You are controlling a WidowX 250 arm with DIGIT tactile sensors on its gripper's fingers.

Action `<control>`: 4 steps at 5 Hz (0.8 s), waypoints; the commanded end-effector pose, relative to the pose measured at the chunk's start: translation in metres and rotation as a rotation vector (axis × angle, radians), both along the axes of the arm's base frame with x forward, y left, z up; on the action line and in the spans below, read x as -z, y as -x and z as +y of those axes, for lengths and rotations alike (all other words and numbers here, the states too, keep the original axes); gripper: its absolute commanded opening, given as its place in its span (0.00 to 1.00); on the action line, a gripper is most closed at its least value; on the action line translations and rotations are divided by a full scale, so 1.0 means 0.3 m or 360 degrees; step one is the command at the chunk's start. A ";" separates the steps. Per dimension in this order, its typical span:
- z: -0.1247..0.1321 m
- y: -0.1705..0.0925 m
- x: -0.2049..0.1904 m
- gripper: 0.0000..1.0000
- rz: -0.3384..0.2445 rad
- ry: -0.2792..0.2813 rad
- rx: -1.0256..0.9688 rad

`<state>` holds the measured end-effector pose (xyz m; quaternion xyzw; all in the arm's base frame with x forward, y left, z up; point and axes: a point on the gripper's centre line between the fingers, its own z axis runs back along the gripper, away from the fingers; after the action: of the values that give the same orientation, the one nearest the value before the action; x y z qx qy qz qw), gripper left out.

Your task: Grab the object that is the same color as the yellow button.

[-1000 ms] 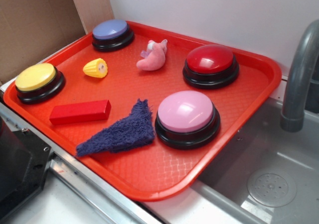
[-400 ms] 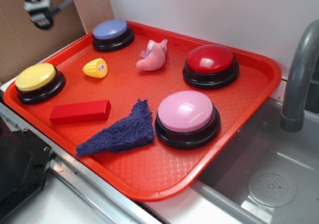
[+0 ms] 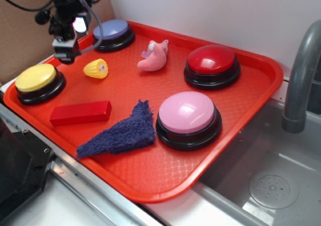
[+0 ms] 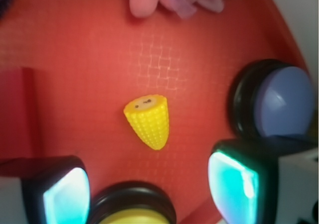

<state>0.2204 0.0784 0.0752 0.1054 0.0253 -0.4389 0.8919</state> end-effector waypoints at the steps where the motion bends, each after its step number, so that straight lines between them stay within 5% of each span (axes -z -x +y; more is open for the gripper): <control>1: 0.044 -0.020 0.088 1.00 0.0117 -0.0055 0.0030; 2: 0.032 -0.030 0.129 1.00 0.0142 -0.0017 0.0030; 4: -0.053 -0.093 0.119 1.00 0.0030 0.0054 0.0078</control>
<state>0.2389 0.0680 0.0307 0.0716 0.0409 -0.4596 0.8843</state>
